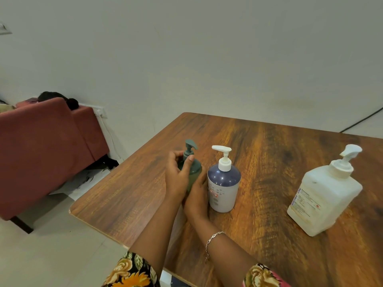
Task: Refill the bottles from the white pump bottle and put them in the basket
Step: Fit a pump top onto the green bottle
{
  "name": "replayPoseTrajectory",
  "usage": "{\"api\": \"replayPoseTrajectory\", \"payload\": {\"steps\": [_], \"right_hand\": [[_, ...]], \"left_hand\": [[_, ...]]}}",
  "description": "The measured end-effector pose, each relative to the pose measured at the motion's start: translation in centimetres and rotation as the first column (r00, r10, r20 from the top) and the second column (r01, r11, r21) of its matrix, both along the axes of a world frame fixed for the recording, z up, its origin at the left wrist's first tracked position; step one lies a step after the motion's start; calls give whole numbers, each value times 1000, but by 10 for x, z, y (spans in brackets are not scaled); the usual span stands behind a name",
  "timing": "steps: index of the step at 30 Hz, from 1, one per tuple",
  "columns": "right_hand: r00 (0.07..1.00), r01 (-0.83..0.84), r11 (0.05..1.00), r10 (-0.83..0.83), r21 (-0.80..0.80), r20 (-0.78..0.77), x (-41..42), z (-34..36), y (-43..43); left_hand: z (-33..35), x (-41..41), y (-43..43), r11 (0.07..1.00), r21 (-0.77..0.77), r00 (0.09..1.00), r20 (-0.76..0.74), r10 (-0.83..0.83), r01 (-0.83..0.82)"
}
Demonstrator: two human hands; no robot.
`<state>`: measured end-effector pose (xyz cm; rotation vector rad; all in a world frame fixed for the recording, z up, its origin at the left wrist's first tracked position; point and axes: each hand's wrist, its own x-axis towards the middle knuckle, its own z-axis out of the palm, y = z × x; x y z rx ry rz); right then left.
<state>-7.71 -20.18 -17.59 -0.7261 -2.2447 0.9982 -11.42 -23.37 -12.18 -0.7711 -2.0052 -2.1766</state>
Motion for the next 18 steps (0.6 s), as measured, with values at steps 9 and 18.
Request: {"api": "replayPoseTrajectory", "payload": {"steps": [9, 18], "right_hand": [[987, 101, 992, -109, 69, 116, -6, -4, -1], [991, 118, 993, -118, 5, 60, -3, 3, 0]], "left_hand": [[-1, 0, -5, 992, -86, 995, 37, -89, 92], [-7, -2, -4, 997, -67, 996, -75, -55, 50]]}}
